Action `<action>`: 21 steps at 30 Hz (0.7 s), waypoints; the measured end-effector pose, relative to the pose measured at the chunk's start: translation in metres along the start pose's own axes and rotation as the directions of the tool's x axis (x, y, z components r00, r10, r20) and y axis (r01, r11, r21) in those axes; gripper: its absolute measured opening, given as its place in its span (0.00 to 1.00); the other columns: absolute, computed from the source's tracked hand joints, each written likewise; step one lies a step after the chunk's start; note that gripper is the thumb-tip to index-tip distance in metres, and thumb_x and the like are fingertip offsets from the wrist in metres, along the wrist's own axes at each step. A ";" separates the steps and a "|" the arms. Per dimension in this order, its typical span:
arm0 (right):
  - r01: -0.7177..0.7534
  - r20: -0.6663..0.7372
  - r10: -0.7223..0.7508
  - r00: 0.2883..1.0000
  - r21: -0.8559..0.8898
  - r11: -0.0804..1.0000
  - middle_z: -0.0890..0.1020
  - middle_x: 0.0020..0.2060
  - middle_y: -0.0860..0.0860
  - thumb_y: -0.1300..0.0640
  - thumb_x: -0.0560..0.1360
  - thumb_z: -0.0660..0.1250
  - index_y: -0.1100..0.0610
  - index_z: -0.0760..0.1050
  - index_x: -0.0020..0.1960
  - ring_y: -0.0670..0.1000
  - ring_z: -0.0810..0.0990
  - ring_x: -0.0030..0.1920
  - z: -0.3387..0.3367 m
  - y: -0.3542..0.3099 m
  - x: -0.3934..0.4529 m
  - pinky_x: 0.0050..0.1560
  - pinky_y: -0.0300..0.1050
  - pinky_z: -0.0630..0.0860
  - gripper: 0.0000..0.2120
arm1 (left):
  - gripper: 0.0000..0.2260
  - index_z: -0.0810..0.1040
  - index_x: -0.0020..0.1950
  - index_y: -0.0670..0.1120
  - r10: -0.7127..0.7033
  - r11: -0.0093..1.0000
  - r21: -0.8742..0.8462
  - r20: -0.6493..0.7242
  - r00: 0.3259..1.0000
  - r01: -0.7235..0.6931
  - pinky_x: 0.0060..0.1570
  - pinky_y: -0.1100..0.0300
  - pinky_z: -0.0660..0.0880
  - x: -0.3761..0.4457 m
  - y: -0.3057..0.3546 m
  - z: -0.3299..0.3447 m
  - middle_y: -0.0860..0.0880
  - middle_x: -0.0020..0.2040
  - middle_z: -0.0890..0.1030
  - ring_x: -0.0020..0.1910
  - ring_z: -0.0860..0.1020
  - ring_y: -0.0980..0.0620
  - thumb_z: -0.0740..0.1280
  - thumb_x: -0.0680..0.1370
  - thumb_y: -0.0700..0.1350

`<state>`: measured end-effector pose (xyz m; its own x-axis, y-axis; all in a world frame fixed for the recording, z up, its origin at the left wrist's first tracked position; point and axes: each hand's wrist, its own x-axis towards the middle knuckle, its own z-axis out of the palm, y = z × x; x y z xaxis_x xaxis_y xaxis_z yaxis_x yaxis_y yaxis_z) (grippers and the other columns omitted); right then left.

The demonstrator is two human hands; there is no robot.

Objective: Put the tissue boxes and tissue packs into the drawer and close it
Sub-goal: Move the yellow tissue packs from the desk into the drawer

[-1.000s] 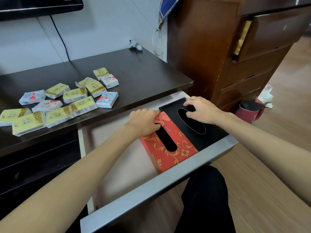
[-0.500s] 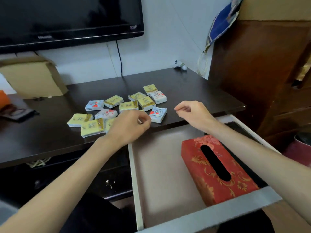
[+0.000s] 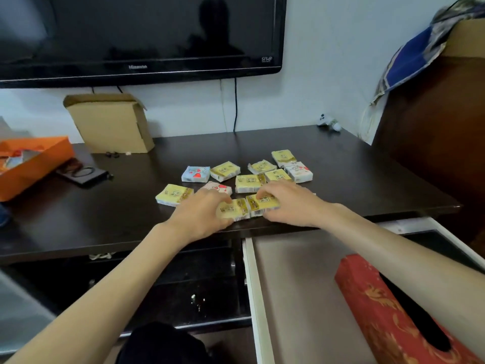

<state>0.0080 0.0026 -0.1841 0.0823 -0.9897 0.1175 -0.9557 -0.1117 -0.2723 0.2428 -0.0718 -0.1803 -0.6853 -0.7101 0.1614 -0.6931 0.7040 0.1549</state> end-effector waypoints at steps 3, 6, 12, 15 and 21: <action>0.002 -0.016 -0.003 1.000 -0.040 0.999 0.78 0.62 0.43 0.49 0.74 0.73 0.45 0.76 0.63 0.47 0.74 0.63 -0.002 0.001 0.003 0.57 0.47 0.74 0.18 | 0.21 0.77 0.66 0.55 0.022 0.996 0.084 0.011 1.000 -0.023 0.61 0.48 0.74 0.006 0.000 0.004 0.51 0.67 0.77 0.66 0.72 0.50 0.70 0.74 0.56; -0.010 -0.007 0.010 1.000 0.003 1.000 0.76 0.58 0.39 0.48 0.71 0.76 0.42 0.73 0.58 0.44 0.74 0.58 -0.006 0.005 0.003 0.52 0.43 0.72 0.19 | 0.16 0.78 0.61 0.54 0.052 0.995 0.081 0.015 0.999 -0.053 0.58 0.53 0.73 0.011 0.000 0.007 0.52 0.65 0.76 0.64 0.72 0.50 0.70 0.74 0.54; 0.017 0.038 -0.024 0.999 0.184 0.983 0.77 0.63 0.36 0.57 0.73 0.77 0.40 0.73 0.65 0.35 0.73 0.63 -0.020 0.014 0.000 0.61 0.33 0.71 0.26 | 0.21 0.77 0.61 0.52 0.114 0.984 0.140 -0.031 0.993 -0.109 0.46 0.57 0.67 0.012 0.005 0.009 0.52 0.59 0.78 0.59 0.75 0.50 0.66 0.74 0.63; -0.001 0.072 -0.009 0.997 0.136 0.991 0.77 0.68 0.43 0.66 0.76 0.71 0.44 0.74 0.71 0.44 0.73 0.68 -0.017 0.015 0.001 0.68 0.44 0.71 0.28 | 0.24 0.77 0.61 0.49 0.157 0.960 0.243 -0.062 0.986 -0.137 0.48 0.54 0.68 0.010 0.012 0.011 0.50 0.58 0.78 0.57 0.76 0.48 0.62 0.75 0.66; -0.123 -0.061 0.116 0.991 -0.123 0.985 0.76 0.70 0.45 0.44 0.74 0.55 0.45 0.72 0.72 0.49 0.73 0.68 -0.016 0.002 -0.005 0.55 0.48 0.70 0.27 | 0.20 0.75 0.67 0.49 0.165 0.977 0.138 -0.004 0.986 -0.163 0.57 0.53 0.73 0.010 0.013 0.005 0.49 0.61 0.77 0.61 0.75 0.48 0.67 0.78 0.57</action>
<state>0.0010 0.0088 -0.1699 -0.0465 -0.9886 0.1430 -0.9860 0.0225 -0.1653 0.2256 -0.0701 -0.1815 -0.7894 -0.5843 0.1882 -0.5964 0.8027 -0.0096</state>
